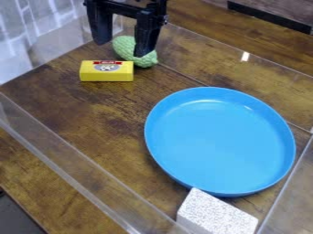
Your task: Put the white object in the blue tray
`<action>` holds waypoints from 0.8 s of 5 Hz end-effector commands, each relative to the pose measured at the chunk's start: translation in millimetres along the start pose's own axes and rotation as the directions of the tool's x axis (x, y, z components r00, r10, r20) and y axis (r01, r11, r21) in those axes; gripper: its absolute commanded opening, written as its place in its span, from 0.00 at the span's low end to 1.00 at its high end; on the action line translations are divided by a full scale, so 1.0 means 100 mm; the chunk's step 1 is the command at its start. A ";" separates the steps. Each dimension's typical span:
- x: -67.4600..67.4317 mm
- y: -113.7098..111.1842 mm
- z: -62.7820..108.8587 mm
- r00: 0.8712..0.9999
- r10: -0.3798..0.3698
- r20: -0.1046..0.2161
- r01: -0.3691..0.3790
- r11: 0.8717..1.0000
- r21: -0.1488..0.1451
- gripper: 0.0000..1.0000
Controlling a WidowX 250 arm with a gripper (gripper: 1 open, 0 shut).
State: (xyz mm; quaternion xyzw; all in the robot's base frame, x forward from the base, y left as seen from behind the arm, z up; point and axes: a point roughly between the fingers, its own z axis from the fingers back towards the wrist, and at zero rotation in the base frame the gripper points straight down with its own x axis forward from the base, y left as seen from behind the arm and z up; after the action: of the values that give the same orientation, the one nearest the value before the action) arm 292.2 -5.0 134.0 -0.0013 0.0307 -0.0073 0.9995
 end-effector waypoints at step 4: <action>0.29 0.07 -0.14 0.990 -0.133 0.044 0.131 0.991 0.041 1.00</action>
State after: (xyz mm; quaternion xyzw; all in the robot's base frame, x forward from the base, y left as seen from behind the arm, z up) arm 312.8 -0.4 103.8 0.0119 0.0345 -0.0758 0.9965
